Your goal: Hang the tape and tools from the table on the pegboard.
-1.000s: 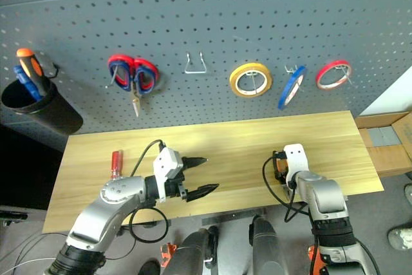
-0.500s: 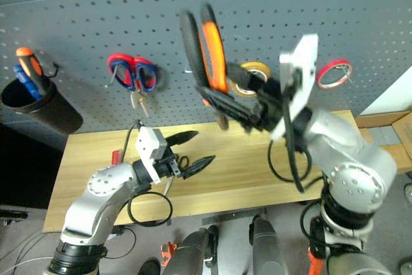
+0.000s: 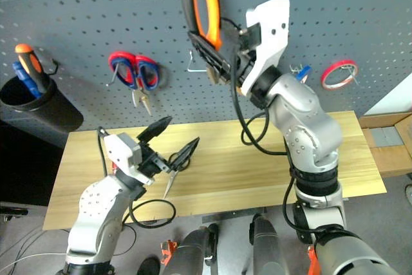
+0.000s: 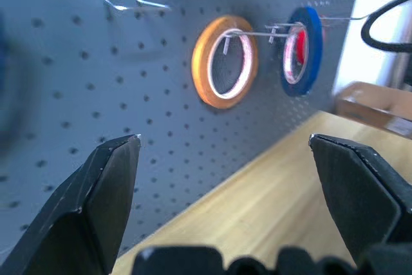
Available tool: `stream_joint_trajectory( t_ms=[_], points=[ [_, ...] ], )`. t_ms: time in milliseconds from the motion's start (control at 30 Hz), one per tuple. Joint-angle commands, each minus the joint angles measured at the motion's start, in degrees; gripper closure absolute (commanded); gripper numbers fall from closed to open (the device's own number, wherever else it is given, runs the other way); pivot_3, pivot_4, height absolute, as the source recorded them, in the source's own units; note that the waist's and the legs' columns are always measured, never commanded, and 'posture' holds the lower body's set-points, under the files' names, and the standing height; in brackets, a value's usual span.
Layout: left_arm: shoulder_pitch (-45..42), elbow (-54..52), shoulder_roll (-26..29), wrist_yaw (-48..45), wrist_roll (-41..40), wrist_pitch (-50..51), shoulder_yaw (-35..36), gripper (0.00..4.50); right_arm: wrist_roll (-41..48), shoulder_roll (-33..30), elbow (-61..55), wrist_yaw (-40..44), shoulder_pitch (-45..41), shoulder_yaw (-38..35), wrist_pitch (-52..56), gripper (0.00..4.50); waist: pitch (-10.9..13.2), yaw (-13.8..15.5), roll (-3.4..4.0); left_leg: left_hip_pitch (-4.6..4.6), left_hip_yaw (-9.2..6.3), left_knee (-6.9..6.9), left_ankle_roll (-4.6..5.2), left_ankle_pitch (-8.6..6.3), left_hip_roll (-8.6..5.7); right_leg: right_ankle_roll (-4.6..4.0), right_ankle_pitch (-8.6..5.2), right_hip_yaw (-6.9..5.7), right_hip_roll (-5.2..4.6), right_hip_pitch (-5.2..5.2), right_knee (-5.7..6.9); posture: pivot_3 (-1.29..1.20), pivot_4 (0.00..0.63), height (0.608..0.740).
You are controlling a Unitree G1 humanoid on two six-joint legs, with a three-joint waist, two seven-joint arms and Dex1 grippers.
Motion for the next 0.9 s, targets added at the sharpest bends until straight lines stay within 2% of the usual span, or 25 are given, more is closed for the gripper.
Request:
stream_joint_trajectory(
  t_ms=[33,300,533,900],
  points=[
    [0.31,-1.44,-0.46,1.23,1.40,-3.66,0.06,0.00,-1.37,1.40,-0.76,1.84,-2.80,1.56,-5.31,2.07,-0.17,0.02,-0.02,0.00,-0.01,-0.01,-0.06,0.04,0.00,-0.07,0.05,0.01,0.02,-0.02,0.01,-0.05,0.243,0.740],
    [0.19,0.16,-1.43,3.31,2.41,-7.55,0.27,0.00,-11.95,3.93,7.92,2.41,-4.49,7.26,-17.16,2.07,-2.05,0.65,-0.23,0.01,0.01,0.02,-0.11,0.07,0.00,-0.10,0.08,-0.02,0.06,-0.05,0.03,-0.04,0.223,0.740],
    [1.73,-1.52,-1.60,5.34,2.32,-7.82,0.96,0.00,-19.69,7.70,21.29,-1.29,-6.95,6.86,-30.23,2.07,-2.27,0.93,-0.24,0.01,-0.03,0.26,-0.11,0.07,-0.01,-0.10,0.14,-0.01,0.08,0.02,0.10,-0.02,0.246,0.740],
    [3.39,-3.19,-1.68,9.13,4.43,-6.83,0.75,0.00,-24.58,10.72,34.11,-5.96,-8.50,5.35,-43.38,2.07,-2.27,1.13,-0.23,0.01,-0.07,0.40,-0.11,0.06,0.00,-0.11,0.14,0.00,0.11,0.05,0.17,0.01,0.252,0.740]
  ],
)
